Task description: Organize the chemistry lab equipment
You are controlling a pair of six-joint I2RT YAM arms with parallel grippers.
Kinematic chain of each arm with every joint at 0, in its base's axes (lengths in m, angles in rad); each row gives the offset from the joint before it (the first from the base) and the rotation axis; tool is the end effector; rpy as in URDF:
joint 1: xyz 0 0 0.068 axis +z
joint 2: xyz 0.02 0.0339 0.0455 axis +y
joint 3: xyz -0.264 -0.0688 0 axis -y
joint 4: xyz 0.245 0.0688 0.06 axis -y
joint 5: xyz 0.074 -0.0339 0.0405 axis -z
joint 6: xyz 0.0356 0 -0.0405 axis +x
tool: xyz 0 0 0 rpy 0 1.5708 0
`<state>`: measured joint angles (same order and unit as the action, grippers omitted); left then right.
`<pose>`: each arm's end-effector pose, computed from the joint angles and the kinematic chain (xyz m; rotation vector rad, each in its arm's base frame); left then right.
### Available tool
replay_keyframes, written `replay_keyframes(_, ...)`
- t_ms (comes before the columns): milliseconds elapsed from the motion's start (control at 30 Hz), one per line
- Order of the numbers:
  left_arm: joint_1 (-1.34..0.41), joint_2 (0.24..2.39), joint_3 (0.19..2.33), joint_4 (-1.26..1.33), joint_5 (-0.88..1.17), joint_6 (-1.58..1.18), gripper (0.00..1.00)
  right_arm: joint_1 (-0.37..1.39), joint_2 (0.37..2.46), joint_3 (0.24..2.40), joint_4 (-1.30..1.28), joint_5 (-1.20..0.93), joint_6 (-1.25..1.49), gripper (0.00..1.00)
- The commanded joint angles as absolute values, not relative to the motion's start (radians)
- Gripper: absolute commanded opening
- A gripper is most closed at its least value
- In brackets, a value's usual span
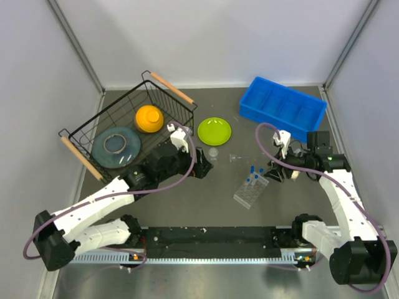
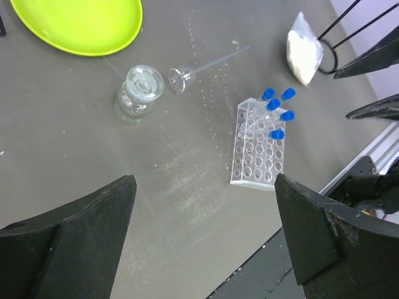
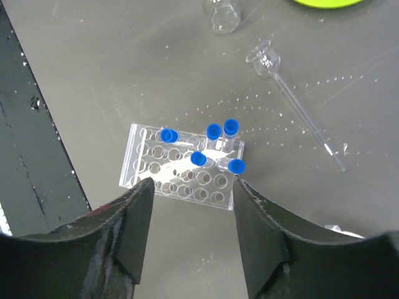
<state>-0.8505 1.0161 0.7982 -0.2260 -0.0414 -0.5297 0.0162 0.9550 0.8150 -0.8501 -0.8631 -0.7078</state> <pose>0.1542 -0.1735 0.2965 0.3106 2.0930 -0.8171 0.1713 0.0298 0.2730 -1.0728 1.9696 0.7376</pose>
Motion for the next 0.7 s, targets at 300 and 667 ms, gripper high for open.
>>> replay_keyframes(300,-0.828,0.845,0.646,-0.124,-0.005,-0.569,0.99,0.038,1.141,1.072,-0.893,-0.945,-0.845,0.89)
replay_keyframes(667,-0.827,0.773,0.552,-0.152,-0.015,-0.518,0.99,0.258,1.419,1.328,-0.904,-0.594,-0.848,0.96)
